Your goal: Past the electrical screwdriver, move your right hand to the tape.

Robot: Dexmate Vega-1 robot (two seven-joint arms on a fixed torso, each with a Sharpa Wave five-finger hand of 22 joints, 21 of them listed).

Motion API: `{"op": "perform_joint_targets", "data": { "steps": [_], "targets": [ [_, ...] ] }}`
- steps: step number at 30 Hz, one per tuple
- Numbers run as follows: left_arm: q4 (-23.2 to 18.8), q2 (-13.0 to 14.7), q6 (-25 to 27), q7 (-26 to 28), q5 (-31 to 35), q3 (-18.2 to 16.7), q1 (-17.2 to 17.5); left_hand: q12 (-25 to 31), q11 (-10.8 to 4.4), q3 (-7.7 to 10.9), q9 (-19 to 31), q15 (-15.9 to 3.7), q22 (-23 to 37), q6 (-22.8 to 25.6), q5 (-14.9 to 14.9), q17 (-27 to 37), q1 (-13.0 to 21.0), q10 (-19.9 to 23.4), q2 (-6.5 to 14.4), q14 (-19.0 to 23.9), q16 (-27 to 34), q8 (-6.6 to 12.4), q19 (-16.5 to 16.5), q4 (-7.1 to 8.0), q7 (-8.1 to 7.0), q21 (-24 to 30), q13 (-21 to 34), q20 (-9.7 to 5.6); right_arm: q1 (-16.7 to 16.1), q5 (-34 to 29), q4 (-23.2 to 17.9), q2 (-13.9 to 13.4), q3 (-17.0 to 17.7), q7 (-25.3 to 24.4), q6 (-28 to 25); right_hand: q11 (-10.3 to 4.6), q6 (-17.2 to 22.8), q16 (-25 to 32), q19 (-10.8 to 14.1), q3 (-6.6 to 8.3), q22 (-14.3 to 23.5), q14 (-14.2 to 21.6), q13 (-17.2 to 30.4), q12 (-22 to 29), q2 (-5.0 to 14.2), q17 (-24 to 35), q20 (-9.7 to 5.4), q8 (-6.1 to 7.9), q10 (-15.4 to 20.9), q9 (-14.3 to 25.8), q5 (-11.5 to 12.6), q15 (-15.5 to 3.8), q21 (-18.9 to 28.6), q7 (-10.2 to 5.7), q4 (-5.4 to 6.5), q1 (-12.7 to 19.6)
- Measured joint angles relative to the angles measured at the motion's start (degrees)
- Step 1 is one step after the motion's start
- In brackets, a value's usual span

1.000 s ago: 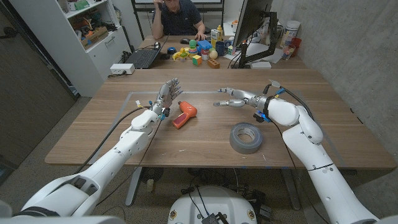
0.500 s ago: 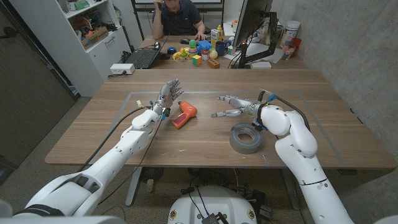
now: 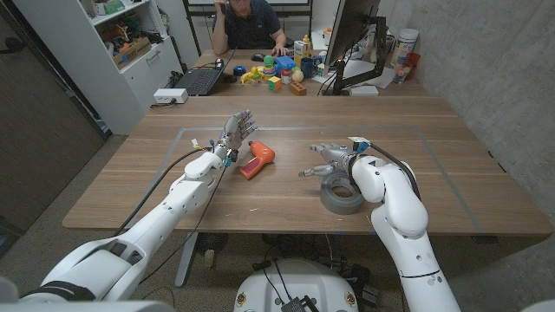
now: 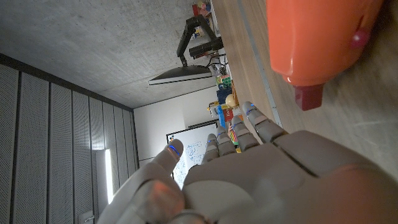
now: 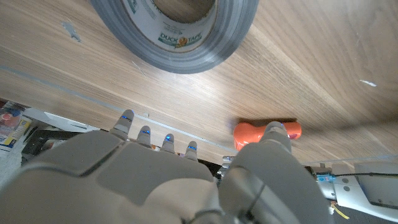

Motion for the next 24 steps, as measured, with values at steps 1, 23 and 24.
{"op": "perform_joint_targets", "data": {
  "steps": [1, 23, 24],
  "targets": [
    [0.0, 0.0, 0.0, -0.1, 0.0, 0.0, 0.0, 0.0, 0.00, 0.00, 0.0, 0.00, 0.0, 0.0, 0.0, 0.0, 0.0, 0.0, 0.0, 0.0, 0.0, 0.00, 0.0, 0.00, 0.00, 0.0, 0.0, 0.00, -0.4, -0.3, 0.0, 0.8, -0.1, 0.1, 0.1, 0.25, 0.0, 0.0, 0.0, -0.14, 0.0, -0.1, 0.0, 0.0, 0.00, 0.0, 0.00, 0.00, -0.2, 0.1, 0.0, 0.15, -0.1, 0.00, 0.14, 0.0],
    [-0.4, -0.1, 0.7, -0.4, 0.3, -0.6, 0.5, 0.0, 0.00, 0.00, 0.0, 0.00, 0.0, 0.0, 0.0, 0.0, 0.0, 0.0, 0.0, 0.0, 0.0, 0.00, 0.0, 0.00, 0.00, -0.2, 0.0, 0.00, -4.7, -14.9, -0.2, 8.5, 0.0, 2.3, 2.9, 3.57, 0.0, 0.3, 0.0, -1.87, 0.3, 0.0, 1.3, 1.1, 2.41, 0.3, 0.00, -0.34, -0.1, 0.6, 0.0, 1.64, -3.9, 0.00, -0.18, 2.4],
    [-0.4, -0.1, 0.8, -0.4, 0.3, -0.6, 0.5, 0.0, 0.00, 0.00, 0.0, 0.00, 0.0, 0.0, 0.0, 0.0, 0.0, 0.0, 0.0, 0.0, 0.0, 0.00, 0.0, 0.00, 0.00, -0.2, 0.0, 0.00, -4.7, -14.9, -0.2, 8.5, 0.0, 2.3, 2.9, 3.57, 0.0, 0.3, 0.0, -1.87, 0.3, 0.0, 1.3, 1.1, 2.44, 0.3, 0.00, -0.34, -0.1, 0.7, 0.0, 1.64, -3.9, 0.00, -0.19, 2.4]
  ]
}}
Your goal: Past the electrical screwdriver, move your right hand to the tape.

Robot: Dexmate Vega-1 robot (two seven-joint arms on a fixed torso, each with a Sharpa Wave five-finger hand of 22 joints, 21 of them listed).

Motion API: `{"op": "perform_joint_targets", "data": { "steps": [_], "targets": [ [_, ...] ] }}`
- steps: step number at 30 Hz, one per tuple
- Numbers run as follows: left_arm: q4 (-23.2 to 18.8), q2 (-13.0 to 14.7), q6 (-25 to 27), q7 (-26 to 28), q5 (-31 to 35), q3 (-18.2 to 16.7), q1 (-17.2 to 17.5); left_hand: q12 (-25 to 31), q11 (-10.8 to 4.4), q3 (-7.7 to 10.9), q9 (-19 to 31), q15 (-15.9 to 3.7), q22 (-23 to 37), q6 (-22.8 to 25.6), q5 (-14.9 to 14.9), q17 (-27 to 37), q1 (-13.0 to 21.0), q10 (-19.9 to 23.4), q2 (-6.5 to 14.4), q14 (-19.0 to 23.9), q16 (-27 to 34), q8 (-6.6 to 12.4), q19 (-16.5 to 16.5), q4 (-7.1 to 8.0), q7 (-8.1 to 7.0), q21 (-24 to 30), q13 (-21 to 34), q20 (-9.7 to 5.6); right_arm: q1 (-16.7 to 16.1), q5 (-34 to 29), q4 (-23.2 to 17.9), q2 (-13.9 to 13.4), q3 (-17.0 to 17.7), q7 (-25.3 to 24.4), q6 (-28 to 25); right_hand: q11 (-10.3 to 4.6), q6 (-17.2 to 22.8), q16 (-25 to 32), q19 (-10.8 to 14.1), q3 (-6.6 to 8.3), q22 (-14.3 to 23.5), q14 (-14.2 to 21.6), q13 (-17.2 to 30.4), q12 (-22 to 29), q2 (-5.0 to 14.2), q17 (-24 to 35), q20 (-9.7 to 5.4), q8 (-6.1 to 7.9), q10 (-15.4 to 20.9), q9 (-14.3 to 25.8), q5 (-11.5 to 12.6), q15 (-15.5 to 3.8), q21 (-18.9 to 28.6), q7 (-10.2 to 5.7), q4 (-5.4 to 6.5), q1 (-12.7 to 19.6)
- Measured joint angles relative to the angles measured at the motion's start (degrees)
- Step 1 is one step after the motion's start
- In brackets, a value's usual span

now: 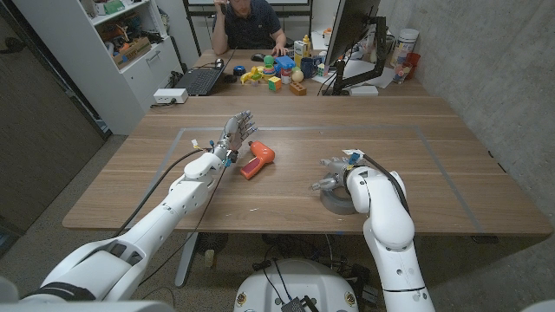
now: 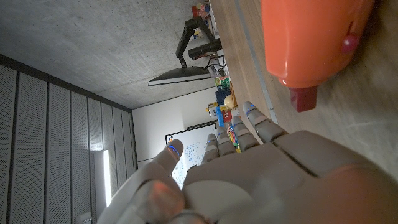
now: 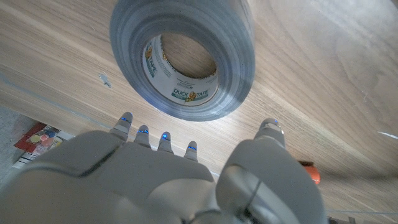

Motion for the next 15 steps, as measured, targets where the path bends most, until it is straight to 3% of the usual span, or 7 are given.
{"op": "perform_joint_targets", "data": {
  "steps": [15],
  "targets": [
    [-1.1, 0.3, 0.2, 0.2, 0.0, -0.1, 0.8, 0.0, 0.00, -0.02, 0.0, 0.00, 0.0, 0.0, 0.0, 0.0, 0.0, 0.0, 0.0, 0.0, 0.0, 0.00, 0.0, 0.02, 0.00, -0.2, 0.0, 0.00, -1.5, -1.0, -0.6, 1.5, 0.6, -2.2, 1.4, -0.02, 0.0, 0.4, 0.0, -0.25, 0.3, 0.0, 0.3, 0.4, 0.79, 0.0, 0.00, 0.01, 0.0, 0.2, 0.0, -0.01, -0.4, 0.00, 0.25, 0.8]
  ]
}}
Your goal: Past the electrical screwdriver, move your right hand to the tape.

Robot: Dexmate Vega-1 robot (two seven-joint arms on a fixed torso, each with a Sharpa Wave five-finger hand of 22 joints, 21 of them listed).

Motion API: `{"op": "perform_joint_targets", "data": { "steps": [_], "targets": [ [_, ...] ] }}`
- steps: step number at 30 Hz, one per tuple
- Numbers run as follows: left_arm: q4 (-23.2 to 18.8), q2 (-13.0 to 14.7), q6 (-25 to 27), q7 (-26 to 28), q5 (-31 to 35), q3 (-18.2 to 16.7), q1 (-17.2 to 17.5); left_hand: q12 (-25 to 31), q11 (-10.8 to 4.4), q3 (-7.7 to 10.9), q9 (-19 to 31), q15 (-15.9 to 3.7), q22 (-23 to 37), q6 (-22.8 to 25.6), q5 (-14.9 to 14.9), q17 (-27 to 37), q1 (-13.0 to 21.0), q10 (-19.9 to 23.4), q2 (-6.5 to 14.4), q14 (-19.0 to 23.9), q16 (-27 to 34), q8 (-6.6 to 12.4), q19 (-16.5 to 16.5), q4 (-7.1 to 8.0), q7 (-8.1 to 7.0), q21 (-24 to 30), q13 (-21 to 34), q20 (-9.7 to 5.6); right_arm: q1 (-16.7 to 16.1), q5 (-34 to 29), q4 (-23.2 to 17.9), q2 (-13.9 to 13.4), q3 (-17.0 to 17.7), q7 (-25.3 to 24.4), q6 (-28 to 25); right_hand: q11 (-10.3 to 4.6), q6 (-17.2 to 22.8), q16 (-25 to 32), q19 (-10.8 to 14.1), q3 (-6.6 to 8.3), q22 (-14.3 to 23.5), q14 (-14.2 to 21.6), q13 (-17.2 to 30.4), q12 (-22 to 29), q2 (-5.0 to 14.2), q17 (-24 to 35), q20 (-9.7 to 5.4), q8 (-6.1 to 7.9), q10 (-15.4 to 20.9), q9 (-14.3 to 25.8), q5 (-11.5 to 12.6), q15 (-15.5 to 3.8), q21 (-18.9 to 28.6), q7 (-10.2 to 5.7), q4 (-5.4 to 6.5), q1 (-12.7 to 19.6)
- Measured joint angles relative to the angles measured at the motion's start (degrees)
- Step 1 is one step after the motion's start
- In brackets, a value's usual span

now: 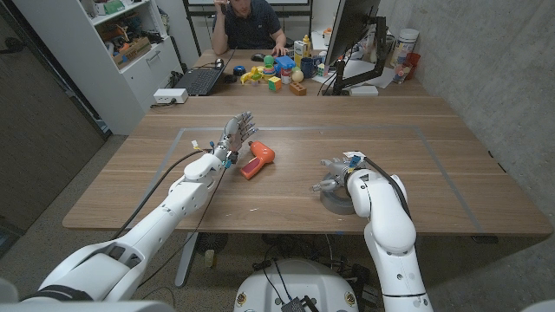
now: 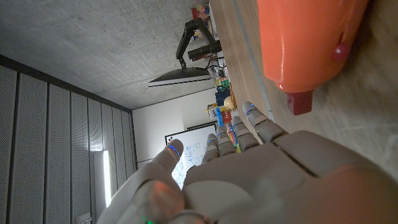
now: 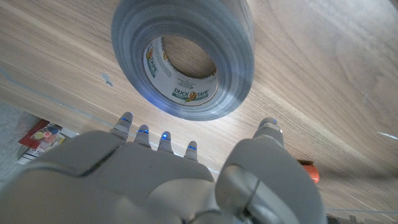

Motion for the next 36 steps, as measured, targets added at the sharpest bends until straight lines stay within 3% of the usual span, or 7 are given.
{"op": "perform_joint_targets", "data": {
  "steps": [9, 18, 36],
  "targets": [
    [0.1, 0.0, -0.2, 0.0, -0.1, 0.0, 0.1, 0.0, 0.00, -0.17, 0.0, 0.00, 0.0, 0.0, 0.0, 0.0, 0.0, 0.0, 0.0, 0.0, 0.0, 0.00, 0.0, 0.17, 0.00, 0.0, 0.0, 0.00, -0.2, -0.6, -0.1, 0.8, -0.1, -0.6, 0.3, -0.02, 0.0, 0.5, 0.0, 0.00, 0.0, 0.0, 0.0, 0.4, 0.30, 0.0, 0.00, 0.29, 0.0, 0.3, 0.0, -0.01, 0.0, 0.00, 0.00, 0.3],
    [0.4, 0.0, -0.4, -0.2, -0.2, 0.0, 0.0, 0.0, 0.00, -0.17, 0.0, 0.00, 0.0, 0.0, 0.0, 0.0, 0.0, 0.0, 0.0, 0.0, 0.0, 0.00, 0.5, 0.17, 0.00, -0.2, 0.0, -0.10, -0.1, -1.0, -0.1, 1.3, -0.3, -0.9, 0.4, -1.05, 0.0, 0.5, 0.0, -0.23, 0.0, 0.1, 0.3, 0.9, 0.60, 0.0, 0.00, 0.73, 0.0, 0.5, 0.0, -0.30, -0.2, 0.00, 0.23, 0.6],
    [0.6, 0.0, -0.7, -0.3, -0.2, 0.0, -0.1, 0.0, 0.00, -0.15, 0.0, 0.00, 0.0, 0.0, 0.0, 0.0, 0.0, 0.0, 0.0, 0.0, 0.0, 0.00, 0.5, 0.15, 0.00, -0.2, 0.0, -0.10, 0.2, -1.0, 0.3, 1.7, -0.2, -0.9, 0.4, -1.05, 0.0, 0.7, 0.0, -0.46, 0.0, -0.1, 0.3, 0.9, 0.91, 0.0, 0.00, 0.73, 0.0, 0.5, 0.4, -0.53, -0.4, 0.00, 0.47, 0.9]
  ]
}}
